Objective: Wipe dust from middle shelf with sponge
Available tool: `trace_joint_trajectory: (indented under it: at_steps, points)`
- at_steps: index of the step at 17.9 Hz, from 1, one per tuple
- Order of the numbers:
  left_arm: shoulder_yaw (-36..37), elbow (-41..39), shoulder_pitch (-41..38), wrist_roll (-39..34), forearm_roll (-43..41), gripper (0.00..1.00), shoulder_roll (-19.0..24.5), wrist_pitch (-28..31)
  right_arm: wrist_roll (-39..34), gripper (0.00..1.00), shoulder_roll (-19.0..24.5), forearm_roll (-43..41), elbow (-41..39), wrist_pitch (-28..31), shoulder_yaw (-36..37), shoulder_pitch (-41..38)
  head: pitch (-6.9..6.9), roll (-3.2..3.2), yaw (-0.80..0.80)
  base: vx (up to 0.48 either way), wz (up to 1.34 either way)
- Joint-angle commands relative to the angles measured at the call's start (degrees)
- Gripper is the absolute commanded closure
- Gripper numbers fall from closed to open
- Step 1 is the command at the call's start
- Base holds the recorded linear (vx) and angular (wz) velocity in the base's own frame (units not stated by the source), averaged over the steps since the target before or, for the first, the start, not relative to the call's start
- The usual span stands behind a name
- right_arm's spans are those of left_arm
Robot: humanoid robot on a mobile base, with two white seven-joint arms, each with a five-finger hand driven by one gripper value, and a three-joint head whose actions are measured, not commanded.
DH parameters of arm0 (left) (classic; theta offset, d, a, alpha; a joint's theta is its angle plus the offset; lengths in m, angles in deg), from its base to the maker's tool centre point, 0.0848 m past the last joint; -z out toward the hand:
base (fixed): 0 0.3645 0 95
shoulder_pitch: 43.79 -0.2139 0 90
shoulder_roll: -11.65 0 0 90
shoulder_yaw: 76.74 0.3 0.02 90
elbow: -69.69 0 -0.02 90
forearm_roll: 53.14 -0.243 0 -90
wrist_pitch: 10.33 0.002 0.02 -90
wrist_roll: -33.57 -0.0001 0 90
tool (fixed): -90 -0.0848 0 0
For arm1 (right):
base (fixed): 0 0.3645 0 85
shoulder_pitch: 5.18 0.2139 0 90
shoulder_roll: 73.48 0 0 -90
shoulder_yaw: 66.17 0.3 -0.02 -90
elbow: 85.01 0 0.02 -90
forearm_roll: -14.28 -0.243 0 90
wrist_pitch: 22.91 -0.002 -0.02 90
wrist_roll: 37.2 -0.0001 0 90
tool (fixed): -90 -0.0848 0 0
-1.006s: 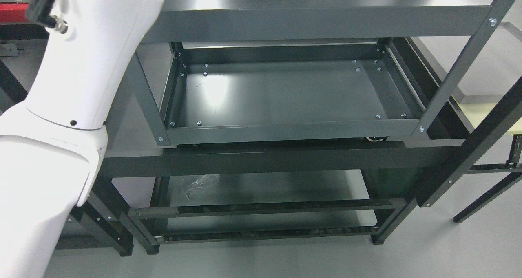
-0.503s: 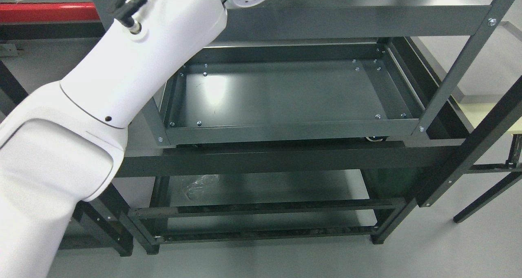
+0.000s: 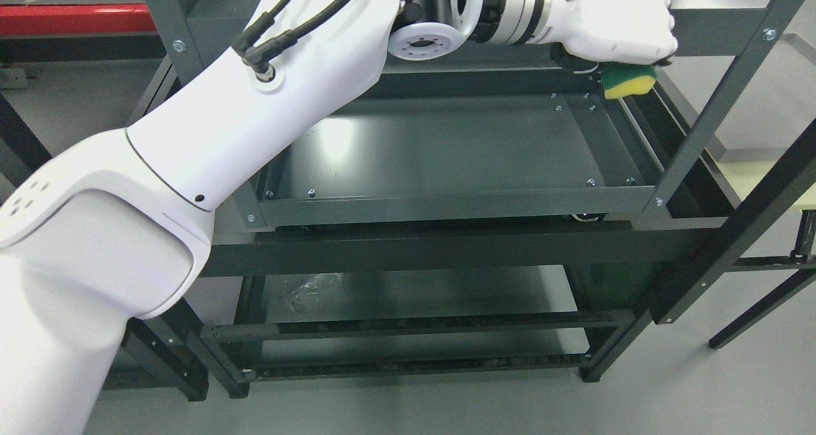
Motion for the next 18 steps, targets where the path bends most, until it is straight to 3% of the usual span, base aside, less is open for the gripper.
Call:
trace_joint_trajectory:
  at_steps: [1, 12, 18]
  points:
    - [-5.7, -0.1, -1.9, 1.4, -3.6, 0.97, 2.0, -4.4, 0.0, 0.00, -1.0, 0.0, -1.0, 4.1, 0.0, 0.0, 0.00, 0.00, 0.00, 0.000, 0.00]
    - [-23.3, -16.1, -10.7, 8.9, -2.3, 0.97, 18.9, -6.6, 0.1, 0.00, -1.0, 0.0, -1.0, 4.1, 0.0, 0.0, 0.00, 0.00, 0.00, 0.000, 0.00]
    - [-33.2, -23.0, -18.8, 13.7, 4.9, 0.97, 29.8, -6.6, 0.0, 0.00, -1.0, 0.0, -1.0, 4.1, 0.0, 0.0, 0.00, 0.00, 0.00, 0.000, 0.00]
